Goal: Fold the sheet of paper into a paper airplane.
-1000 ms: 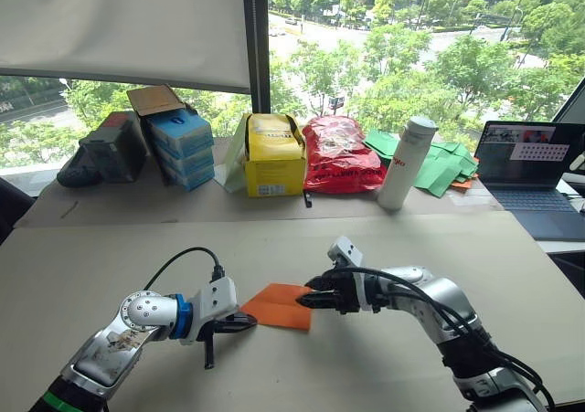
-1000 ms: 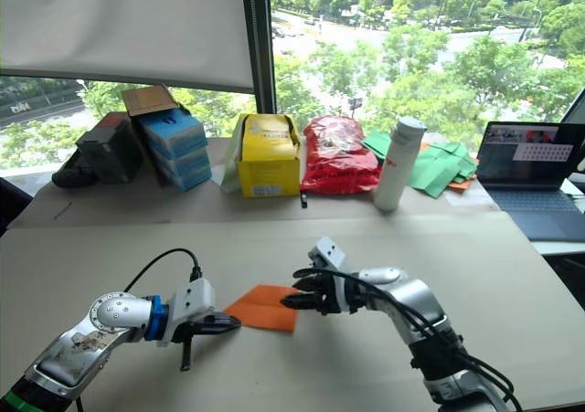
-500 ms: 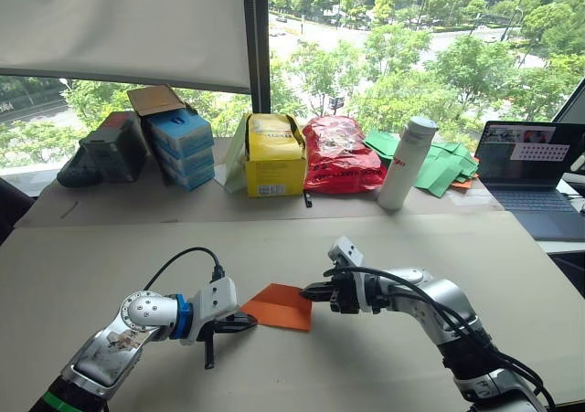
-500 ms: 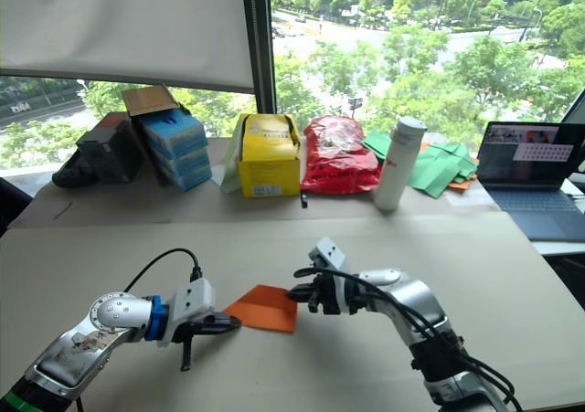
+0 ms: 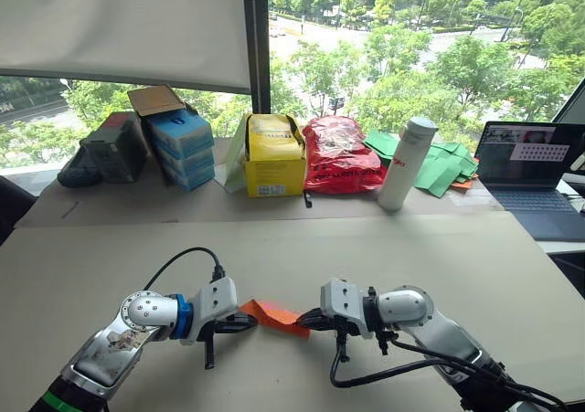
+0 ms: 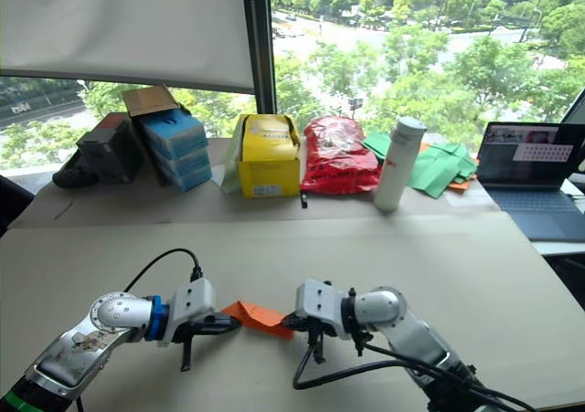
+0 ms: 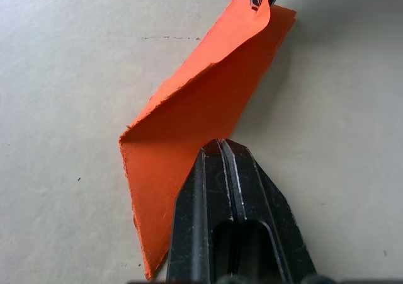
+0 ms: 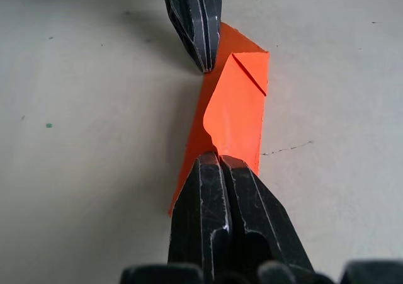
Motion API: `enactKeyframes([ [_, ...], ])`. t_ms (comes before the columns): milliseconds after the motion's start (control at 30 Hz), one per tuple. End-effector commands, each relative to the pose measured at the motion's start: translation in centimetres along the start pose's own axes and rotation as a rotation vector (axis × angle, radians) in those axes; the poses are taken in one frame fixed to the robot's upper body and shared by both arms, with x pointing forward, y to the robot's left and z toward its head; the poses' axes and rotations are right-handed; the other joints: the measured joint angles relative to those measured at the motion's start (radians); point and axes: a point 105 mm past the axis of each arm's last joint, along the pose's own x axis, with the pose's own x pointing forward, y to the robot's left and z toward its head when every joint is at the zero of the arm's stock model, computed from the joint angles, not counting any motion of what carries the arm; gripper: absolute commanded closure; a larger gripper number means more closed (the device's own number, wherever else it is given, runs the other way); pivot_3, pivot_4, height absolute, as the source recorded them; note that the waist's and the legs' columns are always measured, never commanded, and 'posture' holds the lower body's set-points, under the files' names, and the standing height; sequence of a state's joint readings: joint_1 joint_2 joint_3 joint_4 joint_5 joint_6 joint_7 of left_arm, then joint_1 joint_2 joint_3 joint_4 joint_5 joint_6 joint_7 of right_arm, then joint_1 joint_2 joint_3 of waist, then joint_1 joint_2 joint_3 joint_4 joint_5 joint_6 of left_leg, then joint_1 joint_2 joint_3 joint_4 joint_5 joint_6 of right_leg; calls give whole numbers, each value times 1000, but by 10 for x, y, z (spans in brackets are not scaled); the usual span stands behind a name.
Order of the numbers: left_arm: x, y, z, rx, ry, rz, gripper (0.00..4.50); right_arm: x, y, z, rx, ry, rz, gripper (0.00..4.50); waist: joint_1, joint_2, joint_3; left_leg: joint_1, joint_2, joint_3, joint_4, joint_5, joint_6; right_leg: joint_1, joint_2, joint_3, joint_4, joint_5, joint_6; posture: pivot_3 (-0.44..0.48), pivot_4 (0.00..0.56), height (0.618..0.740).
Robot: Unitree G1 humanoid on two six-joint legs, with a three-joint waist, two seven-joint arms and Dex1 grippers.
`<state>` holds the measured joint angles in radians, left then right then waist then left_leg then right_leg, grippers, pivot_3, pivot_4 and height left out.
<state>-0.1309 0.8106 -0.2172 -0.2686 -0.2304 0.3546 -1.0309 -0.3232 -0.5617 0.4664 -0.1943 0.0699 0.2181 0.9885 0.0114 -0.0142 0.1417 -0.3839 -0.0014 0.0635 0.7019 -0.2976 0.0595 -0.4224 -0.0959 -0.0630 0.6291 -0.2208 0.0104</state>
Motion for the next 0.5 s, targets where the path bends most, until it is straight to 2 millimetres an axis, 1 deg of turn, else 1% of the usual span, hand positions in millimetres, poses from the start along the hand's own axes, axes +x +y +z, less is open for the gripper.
enactKeyframes([
  [33,2,-5,-15,-44,67,-16,4500,1,-1,-7,-15,33,-21,4477,0,0,0,0,0,0,0,0,0,0,0,0,0,0,0,0,150,740],
  [133,-3,-2,-13,-47,63,2,4500,2,1,-13,16,57,-17,4477,0,0,0,0,0,0,0,0,0,0,0,0,0,0,0,0,150,740],
  [200,-8,3,-5,-62,36,17,4500,2,0,-14,37,68,-21,4477,0,0,0,1,0,0,0,0,0,1,0,0,0,0,0,0,150,740],
  [300,-17,7,13,-80,-19,23,4500,3,0,-16,50,79,-23,4477,-1,0,0,1,0,0,0,0,0,0,1,0,0,0,0,0,150,740],
  [333,-21,8,22,-88,-50,15,4500,3,0,-16,61,82,-21,4477,-1,0,0,1,0,0,0,0,0,0,0,0,0,0,0,0,150,740],
  [433,-32,1,46,-129,-144,-55,4500,3,1,-17,80,90,-16,4477,-2,-1,0,0,1,0,0,0,-1,0,0,0,0,0,0,0,150,740],
  [500,-32,2,52,-157,-182,-68,4500,3,1,-17,86,94,-13,4477,-2,-1,0,1,0,0,0,0,-1,1,0,0,0,0,0,0,150,740],
])
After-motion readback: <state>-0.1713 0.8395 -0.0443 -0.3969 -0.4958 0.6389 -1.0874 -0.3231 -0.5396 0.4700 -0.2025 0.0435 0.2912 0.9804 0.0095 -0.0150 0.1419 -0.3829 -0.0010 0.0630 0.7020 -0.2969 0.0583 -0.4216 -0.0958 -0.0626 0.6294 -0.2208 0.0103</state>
